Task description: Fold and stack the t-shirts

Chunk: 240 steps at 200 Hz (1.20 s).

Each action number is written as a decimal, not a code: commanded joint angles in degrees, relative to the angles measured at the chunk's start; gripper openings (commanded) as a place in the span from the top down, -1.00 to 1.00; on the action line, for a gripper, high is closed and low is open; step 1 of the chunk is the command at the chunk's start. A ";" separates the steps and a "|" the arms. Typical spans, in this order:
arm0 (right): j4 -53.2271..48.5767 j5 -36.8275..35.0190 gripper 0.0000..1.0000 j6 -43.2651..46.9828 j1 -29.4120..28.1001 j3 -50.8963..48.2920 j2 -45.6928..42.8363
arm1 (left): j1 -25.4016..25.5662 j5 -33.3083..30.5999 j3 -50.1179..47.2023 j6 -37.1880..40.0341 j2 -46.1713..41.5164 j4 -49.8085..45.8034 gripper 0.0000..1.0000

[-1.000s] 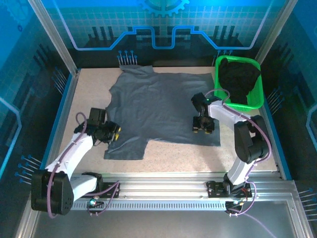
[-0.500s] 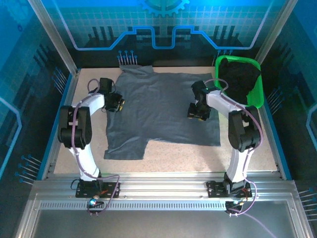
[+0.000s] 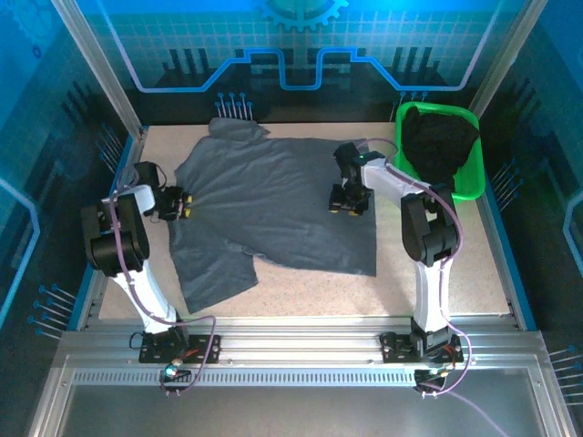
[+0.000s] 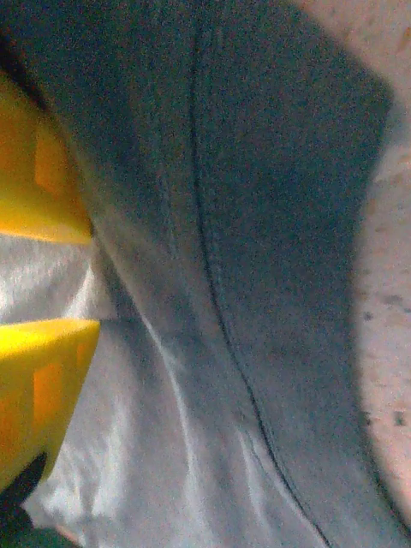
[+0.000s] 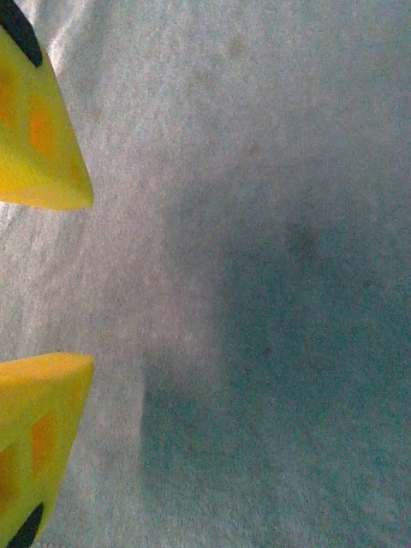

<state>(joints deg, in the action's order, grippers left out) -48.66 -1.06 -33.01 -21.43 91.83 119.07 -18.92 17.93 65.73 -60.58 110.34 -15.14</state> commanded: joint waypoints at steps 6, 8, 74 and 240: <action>-1.26 -2.09 0.03 -1.63 -3.29 -3.87 -3.82 | 0.87 3.60 -0.17 1.81 -2.45 -2.67 0.04; -0.93 -2.34 0.03 -1.73 -3.51 -4.63 -4.63 | 0.96 3.18 -0.12 1.89 -3.17 -3.18 0.02; 3.57 -1.39 0.02 -2.99 -4.99 -21.58 -15.64 | 10.22 -15.52 -17.72 0.37 -36.50 -24.12 -0.02; -2.14 6.69 -0.09 1.55 4.04 -7.32 -7.01 | 20.87 -21.02 -38.30 -11.81 -57.13 -45.77 -0.19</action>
<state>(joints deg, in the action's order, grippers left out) -51.13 2.24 -32.53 -16.86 86.21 117.97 1.37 0.38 29.93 -70.22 49.15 -63.11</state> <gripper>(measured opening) 0.538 0.590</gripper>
